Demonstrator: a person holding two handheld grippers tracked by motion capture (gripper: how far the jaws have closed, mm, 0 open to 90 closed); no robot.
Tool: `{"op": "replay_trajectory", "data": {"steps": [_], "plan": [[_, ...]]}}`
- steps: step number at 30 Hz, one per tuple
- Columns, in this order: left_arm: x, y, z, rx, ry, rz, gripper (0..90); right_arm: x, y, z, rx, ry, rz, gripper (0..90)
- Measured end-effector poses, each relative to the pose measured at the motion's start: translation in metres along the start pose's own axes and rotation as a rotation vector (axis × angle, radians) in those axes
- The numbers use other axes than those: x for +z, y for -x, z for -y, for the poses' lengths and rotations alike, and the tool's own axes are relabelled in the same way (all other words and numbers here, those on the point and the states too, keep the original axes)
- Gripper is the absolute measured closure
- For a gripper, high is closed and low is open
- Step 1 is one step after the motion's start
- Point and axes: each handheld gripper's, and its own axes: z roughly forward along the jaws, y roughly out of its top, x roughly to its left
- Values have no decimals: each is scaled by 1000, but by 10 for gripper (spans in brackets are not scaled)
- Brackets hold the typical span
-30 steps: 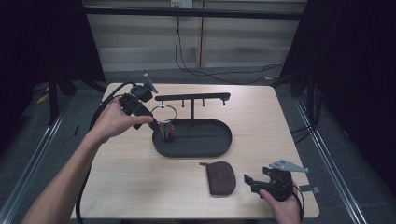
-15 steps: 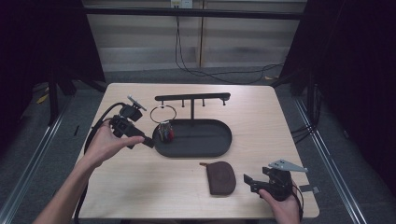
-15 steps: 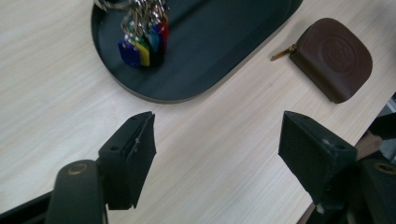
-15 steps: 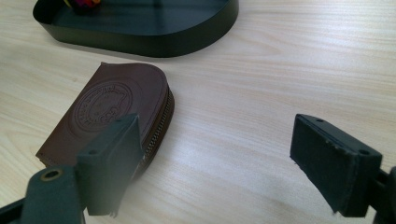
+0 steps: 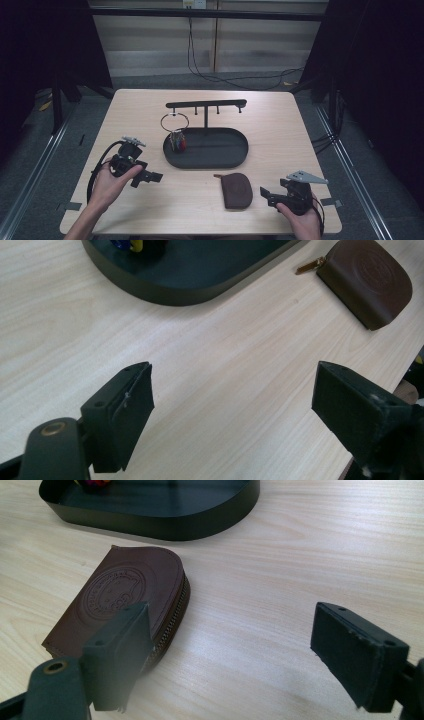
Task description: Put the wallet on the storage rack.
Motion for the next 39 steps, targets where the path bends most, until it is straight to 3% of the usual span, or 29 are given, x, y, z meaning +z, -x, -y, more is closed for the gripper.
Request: {"op": "replay_trajectory", "data": {"steps": [3,6,9,11,14,16,20,22,25,28,30,31,35,37,39], "plan": [[3,0,16,10,40,6,168,0,1,0,17,-5,-7,157],[4,0,28,10,75,-21,172,2,2,0,33,-14,-21,140],[4,-1,41,18,109,-6,170,3,2,-1,38,-24,-34,141],[5,-1,46,9,100,-1,174,5,1,-2,39,-39,-33,143],[2,1,53,24,111,-4,175,9,-1,-7,29,-79,-85,143],[-2,2,63,27,164,-3,175,9,-3,-10,36,-113,-79,164],[-1,4,71,38,159,14,175,9,-3,-12,44,-139,-71,181],[0,5,79,42,178,10,175,9,-1,-15,59,-152,-89,188],[0,3,87,47,188,-3,175,10,-4,-21,48,-165,-103,214],[0,2,97,38,199,28,175,10,-14,-33,23,-182,-111,265],[0,3,99,40,199,46,174,11,-16,-36,21,-210,-112,272],[1,7,104,45,195,51,174,16,-20,-43,27,-266,-134,274],[-1,12,108,42,204,65,171,23,-26,-50,22,-299,-124,299],[-2,14,110,39,211,52,166,25,-28,-54,18,-311,-132,313],[-1,16,115,54,199,46,166,29,-30,-56,6,-328,-110,330]]}}
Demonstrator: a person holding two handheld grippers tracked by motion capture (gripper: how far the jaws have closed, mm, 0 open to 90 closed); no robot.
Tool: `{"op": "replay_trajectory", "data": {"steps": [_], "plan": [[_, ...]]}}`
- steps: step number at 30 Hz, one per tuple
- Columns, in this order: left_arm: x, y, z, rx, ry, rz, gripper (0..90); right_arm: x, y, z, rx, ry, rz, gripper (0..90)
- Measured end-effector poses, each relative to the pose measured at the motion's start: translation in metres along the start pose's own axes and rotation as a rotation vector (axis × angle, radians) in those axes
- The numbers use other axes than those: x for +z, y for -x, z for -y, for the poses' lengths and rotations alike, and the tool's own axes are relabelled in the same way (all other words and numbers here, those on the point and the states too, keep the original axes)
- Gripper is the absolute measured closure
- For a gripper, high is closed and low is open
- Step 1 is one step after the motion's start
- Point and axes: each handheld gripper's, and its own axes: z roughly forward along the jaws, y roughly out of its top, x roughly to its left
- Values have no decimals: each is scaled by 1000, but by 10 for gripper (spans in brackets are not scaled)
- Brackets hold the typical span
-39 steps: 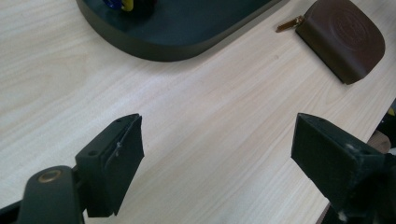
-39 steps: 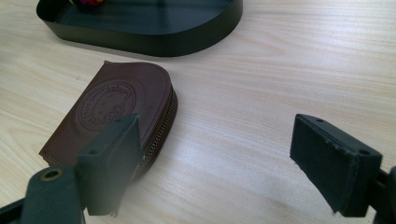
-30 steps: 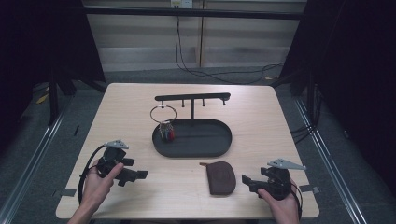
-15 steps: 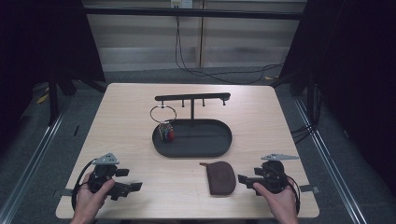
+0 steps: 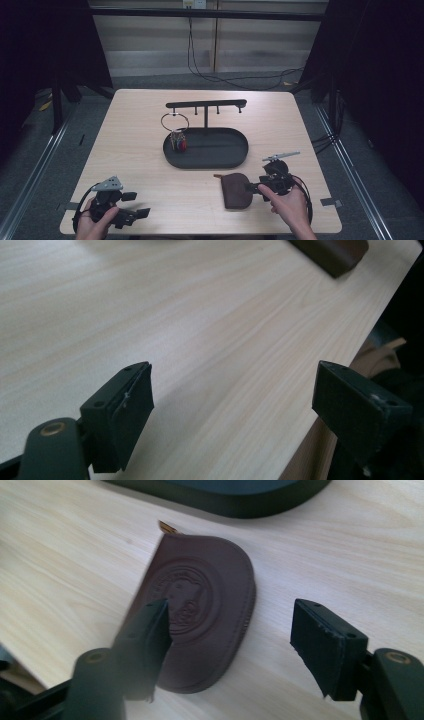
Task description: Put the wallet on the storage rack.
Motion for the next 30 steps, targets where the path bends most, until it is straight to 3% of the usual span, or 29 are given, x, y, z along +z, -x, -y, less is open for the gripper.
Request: {"op": "replay_trajectory", "data": {"steps": [2,4,6,8,9,11,14,15,20,30], "plan": [[1,0,1,11,-16,-9,166,2,0,-2,-12,-20,12,333],[3,-2,2,19,-41,-20,166,6,1,-6,2,-51,-11,341],[3,-4,0,16,-20,-12,167,10,1,-11,22,-103,-35,337],[3,-4,-1,20,-16,-9,167,11,1,-14,23,-122,-31,327],[3,-3,-1,28,-16,-7,167,13,3,-19,38,-162,-12,265],[3,-2,-1,38,-21,-7,167,17,3,-25,58,-210,-18,254],[5,-1,-4,61,-24,5,167,23,3,-29,55,-245,-37,236],[6,1,-5,74,-23,5,167,31,-2,-33,46,-283,-33,230],[8,4,-5,92,-38,25,166,42,-6,-37,54,-329,-9,186],[8,3,-5,86,-38,26,166,55,-9,-42,82,-366,-11,217]]}}
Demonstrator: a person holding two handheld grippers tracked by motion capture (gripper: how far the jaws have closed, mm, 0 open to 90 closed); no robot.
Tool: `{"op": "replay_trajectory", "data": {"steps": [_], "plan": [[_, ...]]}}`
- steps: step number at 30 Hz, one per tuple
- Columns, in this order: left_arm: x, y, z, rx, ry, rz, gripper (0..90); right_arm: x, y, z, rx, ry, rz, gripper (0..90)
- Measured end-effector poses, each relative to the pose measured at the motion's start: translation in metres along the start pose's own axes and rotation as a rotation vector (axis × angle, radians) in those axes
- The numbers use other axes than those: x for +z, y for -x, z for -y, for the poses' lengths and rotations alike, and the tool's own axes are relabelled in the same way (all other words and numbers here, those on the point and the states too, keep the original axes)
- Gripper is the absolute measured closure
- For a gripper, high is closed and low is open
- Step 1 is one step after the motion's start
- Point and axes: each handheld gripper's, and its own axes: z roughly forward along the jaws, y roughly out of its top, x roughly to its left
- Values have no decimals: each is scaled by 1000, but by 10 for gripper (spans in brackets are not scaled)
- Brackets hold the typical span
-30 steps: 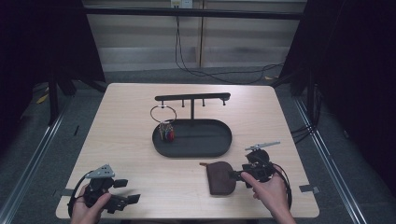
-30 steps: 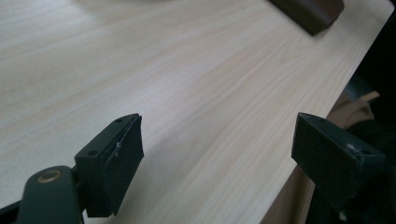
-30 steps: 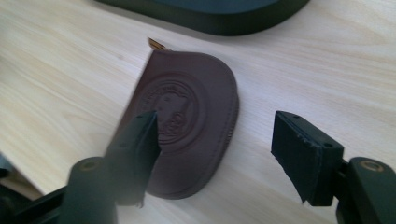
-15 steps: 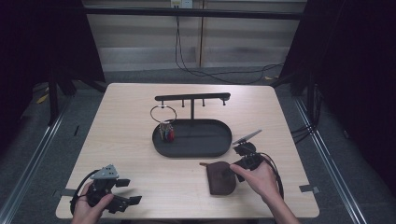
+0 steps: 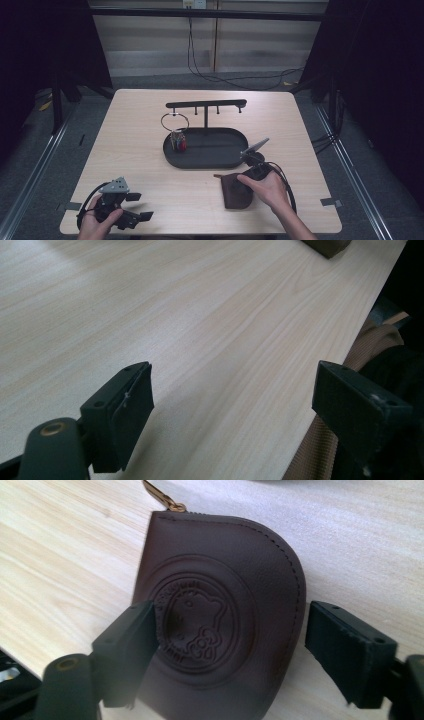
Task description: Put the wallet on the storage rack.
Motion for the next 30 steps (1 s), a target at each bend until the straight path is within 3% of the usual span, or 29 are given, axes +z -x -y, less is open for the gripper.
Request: {"op": "replay_trajectory", "data": {"steps": [3,5,15,21,23,24,26,27,30], "plan": [[1,-1,0,-1,-14,5,166,4,-1,-1,17,-20,18,228],[2,0,0,-1,-20,4,167,4,0,-1,37,-24,-4,268],[2,0,0,-9,-19,19,166,6,2,1,46,-14,-16,273],[1,0,1,-21,-13,37,166,4,3,0,36,-14,-29,326],[1,-1,1,-22,-14,41,166,2,5,0,44,-3,-37,420],[1,0,1,-21,-12,37,166,2,5,0,44,-3,-37,420],[0,0,1,-21,-9,36,166,-1,17,1,95,16,-100,522],[0,0,1,-22,-8,32,166,-1,20,2,98,23,-109,548],[0,-1,1,-25,-9,37,166,-2,23,3,110,30,-131,552]]}}
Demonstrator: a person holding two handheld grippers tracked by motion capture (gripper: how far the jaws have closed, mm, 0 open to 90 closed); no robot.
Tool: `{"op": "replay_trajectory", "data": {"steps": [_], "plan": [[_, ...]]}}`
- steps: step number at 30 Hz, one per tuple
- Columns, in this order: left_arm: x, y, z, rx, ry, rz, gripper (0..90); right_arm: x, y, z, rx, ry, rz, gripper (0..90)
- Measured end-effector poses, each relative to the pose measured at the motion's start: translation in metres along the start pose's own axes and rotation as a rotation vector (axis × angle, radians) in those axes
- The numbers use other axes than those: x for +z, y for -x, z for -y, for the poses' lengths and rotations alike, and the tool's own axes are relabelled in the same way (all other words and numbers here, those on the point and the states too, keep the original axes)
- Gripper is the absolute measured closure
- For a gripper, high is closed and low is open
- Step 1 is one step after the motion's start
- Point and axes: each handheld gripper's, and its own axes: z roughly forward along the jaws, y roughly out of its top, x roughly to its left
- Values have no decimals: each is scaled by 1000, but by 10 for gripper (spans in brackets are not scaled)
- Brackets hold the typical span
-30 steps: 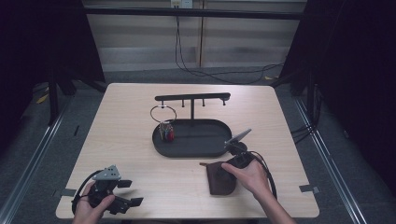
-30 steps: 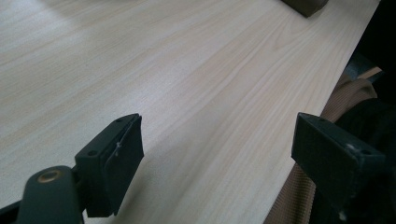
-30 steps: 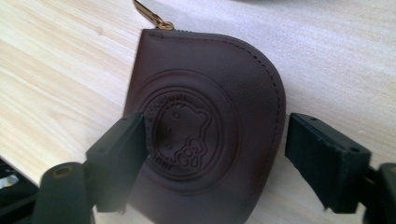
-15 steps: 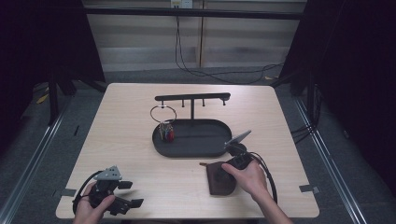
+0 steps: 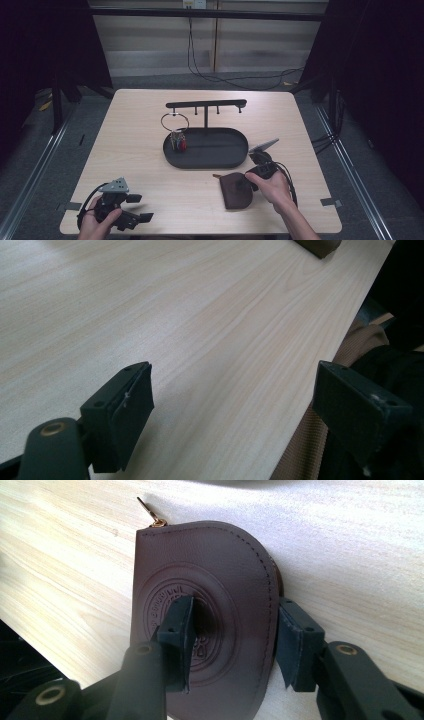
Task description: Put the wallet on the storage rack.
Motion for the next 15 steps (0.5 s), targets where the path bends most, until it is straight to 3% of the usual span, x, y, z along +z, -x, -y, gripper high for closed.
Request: {"op": "replay_trajectory", "data": {"steps": [1,3,7,9,15], "plan": [[0,0,0,0,0,-2,167,0,-1,0,-1,0,3,554],[0,0,0,1,2,-1,166,-4,1,0,6,21,-10,656],[-1,0,0,0,0,-5,166,-3,3,-1,5,14,-23,662],[-1,-1,0,-5,7,-6,166,-7,3,-1,-2,33,-24,739],[-1,-1,0,-6,6,-1,167,-15,1,1,-15,44,-27,766]]}}
